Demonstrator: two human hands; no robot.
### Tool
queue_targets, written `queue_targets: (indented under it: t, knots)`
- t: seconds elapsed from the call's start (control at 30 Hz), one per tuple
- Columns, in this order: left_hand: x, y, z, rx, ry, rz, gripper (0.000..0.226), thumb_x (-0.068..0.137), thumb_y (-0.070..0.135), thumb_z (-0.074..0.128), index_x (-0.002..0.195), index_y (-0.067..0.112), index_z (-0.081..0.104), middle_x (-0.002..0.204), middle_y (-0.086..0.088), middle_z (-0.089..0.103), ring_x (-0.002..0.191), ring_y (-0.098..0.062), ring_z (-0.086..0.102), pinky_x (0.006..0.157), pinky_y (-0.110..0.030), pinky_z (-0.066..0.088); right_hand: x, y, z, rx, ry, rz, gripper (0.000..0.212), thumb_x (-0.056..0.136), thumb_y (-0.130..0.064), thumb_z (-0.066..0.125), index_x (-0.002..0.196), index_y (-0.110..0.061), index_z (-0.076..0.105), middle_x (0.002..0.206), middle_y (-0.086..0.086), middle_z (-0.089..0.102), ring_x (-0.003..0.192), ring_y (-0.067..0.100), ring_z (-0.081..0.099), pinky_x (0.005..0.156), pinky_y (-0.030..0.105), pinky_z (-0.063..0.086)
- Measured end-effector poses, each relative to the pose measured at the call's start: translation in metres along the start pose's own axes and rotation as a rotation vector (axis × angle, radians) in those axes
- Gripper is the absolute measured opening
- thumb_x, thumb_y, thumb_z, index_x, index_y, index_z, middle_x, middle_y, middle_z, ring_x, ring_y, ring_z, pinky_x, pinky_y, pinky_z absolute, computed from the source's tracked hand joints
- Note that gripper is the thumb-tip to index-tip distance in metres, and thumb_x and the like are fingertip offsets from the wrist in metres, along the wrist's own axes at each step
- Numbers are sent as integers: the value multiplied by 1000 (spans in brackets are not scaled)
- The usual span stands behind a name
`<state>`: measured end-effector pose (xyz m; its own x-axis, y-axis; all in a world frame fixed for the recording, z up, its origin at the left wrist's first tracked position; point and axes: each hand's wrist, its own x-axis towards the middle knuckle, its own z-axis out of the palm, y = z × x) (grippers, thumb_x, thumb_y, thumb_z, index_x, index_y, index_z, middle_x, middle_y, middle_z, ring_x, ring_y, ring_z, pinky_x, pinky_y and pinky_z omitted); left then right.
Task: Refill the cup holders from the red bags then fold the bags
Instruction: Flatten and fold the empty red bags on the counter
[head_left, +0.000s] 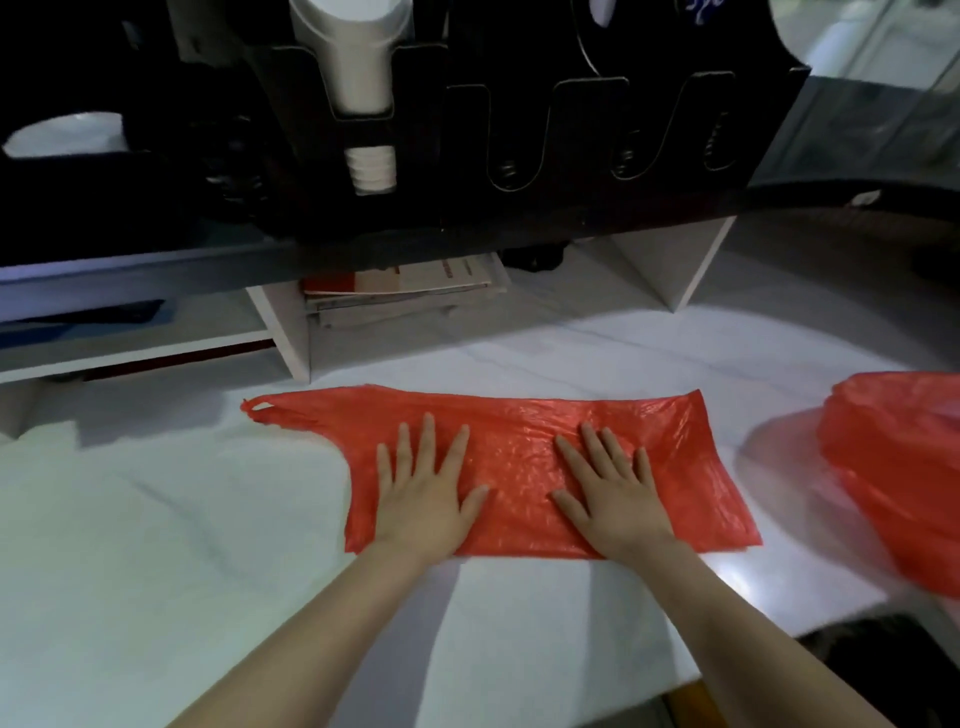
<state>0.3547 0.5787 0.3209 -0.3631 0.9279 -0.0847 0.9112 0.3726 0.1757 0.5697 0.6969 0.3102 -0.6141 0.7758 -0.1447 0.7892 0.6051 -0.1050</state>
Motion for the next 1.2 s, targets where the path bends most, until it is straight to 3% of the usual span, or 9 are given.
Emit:
queue_targets:
  t: [0.13,0.33,0.53,0.7,0.8,0.87,1.0,1.1,1.2]
  knots:
    - [-17,11,18,23,-70,-5,75,87,71,15,147,38,-17,157,-8,-20,143,-32,-23,114,-50,-14,-19,-6,5,11,20,23,71,85,-71,9,149,-44,-6,160,-7,-13,146,17,-16,115,49,-8]
    - [-18,3,15,49,-72,105,75,87,71,16,147,39,-15,158,-7,-18,144,-31,-20,112,-48,-15,-38,-7,-4,169,39,109,69,88,-69,20,150,-44,6,161,-9,0,148,14,-4,117,44,1]
    - [-8,-2,8,61,-40,128,74,91,66,20,148,36,-15,158,-9,-17,146,-25,-12,116,-41,-8,-25,15,-22,94,55,38,66,93,-61,31,152,-38,11,161,-5,3,148,18,-6,117,43,-2]
    - [7,6,-1,119,99,94,66,100,43,31,151,27,-8,159,-9,-10,147,-21,-4,116,-33,-6,-4,43,-27,18,23,80,64,94,-61,30,151,-37,15,161,-1,6,148,23,4,116,47,7]
    - [3,25,-4,40,199,-37,68,97,15,37,152,24,-3,159,-10,-9,147,-21,-4,116,-32,-6,5,64,-37,-24,-33,27,70,87,-72,14,149,-40,24,159,-1,19,141,27,24,111,45,25]
    - [-6,39,-4,-49,247,-105,71,93,11,43,152,22,6,160,-11,-3,147,-22,0,116,-32,-4,11,79,-47,5,-18,-52,81,79,-76,4,145,-40,33,155,-2,30,134,29,33,109,43,30]
    - [-31,69,3,-173,285,-174,68,90,17,53,150,16,21,159,-12,8,147,-26,9,117,-35,2,23,110,-48,-93,-67,-246,62,89,-69,21,146,-47,24,159,-9,17,142,22,19,113,44,19]
    - [-46,86,13,-210,292,-200,66,91,19,56,149,16,24,158,-11,9,147,-26,9,116,-32,-2,22,129,-39,-78,-99,-349,60,93,-64,26,148,-47,13,160,-12,7,146,16,10,116,40,12]
    - [-60,100,22,-256,320,-244,65,91,20,58,148,14,28,158,-10,13,146,-26,13,116,-33,3,15,142,-34,-26,-51,-361,59,94,-61,26,150,-42,14,160,-10,9,147,15,9,118,37,11]
